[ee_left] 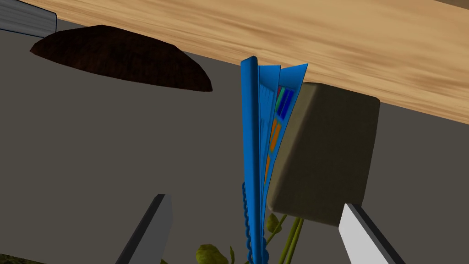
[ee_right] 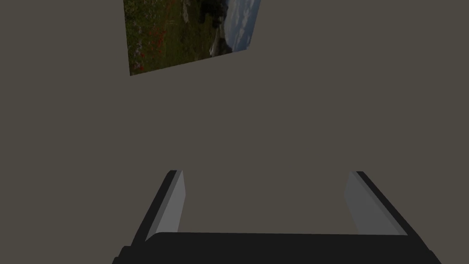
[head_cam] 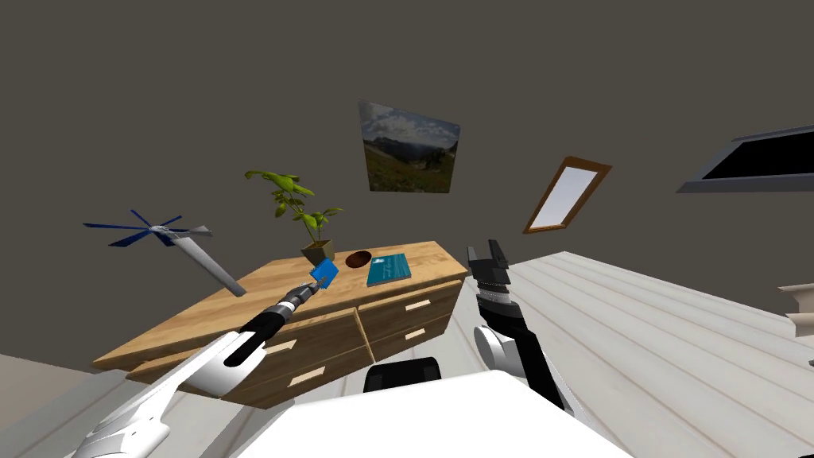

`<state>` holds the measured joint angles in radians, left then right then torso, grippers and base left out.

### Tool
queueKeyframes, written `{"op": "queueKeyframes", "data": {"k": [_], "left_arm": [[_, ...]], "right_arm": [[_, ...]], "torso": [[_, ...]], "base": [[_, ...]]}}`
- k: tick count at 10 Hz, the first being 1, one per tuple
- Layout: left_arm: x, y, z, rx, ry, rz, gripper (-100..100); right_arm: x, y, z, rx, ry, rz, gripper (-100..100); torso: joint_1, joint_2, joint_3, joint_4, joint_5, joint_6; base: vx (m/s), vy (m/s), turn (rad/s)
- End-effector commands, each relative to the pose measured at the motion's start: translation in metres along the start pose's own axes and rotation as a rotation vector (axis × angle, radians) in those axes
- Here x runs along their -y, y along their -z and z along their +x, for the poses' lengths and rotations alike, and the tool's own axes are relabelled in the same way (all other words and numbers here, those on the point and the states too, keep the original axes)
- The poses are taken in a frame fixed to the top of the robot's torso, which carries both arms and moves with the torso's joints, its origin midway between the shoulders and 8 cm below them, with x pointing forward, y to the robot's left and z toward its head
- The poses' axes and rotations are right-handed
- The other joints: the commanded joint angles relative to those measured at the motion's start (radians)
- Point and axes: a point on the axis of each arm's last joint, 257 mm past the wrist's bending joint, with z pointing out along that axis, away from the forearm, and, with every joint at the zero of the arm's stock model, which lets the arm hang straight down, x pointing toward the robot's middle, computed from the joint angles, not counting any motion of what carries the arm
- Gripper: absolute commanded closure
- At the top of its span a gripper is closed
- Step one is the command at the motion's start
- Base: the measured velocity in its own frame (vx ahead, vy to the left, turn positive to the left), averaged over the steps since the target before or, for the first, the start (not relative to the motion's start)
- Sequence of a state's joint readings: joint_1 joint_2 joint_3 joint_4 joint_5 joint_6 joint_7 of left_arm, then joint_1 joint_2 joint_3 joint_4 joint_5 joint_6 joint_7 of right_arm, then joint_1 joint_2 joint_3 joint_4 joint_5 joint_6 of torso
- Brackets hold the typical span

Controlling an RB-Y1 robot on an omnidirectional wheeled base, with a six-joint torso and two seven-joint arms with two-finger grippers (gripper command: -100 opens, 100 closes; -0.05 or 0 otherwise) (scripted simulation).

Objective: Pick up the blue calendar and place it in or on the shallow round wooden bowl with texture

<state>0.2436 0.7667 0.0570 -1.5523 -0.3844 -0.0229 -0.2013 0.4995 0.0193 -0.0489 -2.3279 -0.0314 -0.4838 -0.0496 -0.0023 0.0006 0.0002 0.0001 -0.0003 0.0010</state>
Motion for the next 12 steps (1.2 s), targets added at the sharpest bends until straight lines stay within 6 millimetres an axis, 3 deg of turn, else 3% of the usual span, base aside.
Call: {"op": "queueKeyframes", "data": {"k": [1,8,9,10,12], "left_arm": [[-0.017,-0.003,-0.003,0.006,0.003,-0.026,-100],[-0.093,-0.007,-0.025,0.042,0.032,-0.142,-100],[-0.086,-0.007,-0.022,0.037,0.029,-0.134,-100],[-0.087,-0.007,-0.022,0.038,0.029,-0.135,100],[-0.087,-0.007,-0.022,0.038,0.030,-0.136,100]], "right_arm": [[0.000,0.000,0.000,0.000,0.000,0.000,0],[0.000,0.000,0.000,0.000,0.000,0.000,0],[0.000,0.000,0.000,0.000,0.000,0.000,0],[0.000,0.000,0.000,0.000,0.000,0.000,0],[0.000,0.000,0.000,0.000,0.000,0.000,0]], "torso": [[0.000,0.000,0.000,0.000,0.000,0.000],[-0.001,0.002,0.001,0.001,0.000,0.000],[-0.001,0.002,0.001,0.000,0.000,0.000],[0.000,0.000,0.000,0.000,0.000,-0.001],[0.000,-0.002,-0.001,0.000,0.000,0.000]], "base": [[-0.075,-0.035,-0.204],[-0.070,-0.029,-0.181],[-0.028,-0.012,-0.037],[0.000,0.000,0.000],[-0.002,0.000,-0.002]]}}
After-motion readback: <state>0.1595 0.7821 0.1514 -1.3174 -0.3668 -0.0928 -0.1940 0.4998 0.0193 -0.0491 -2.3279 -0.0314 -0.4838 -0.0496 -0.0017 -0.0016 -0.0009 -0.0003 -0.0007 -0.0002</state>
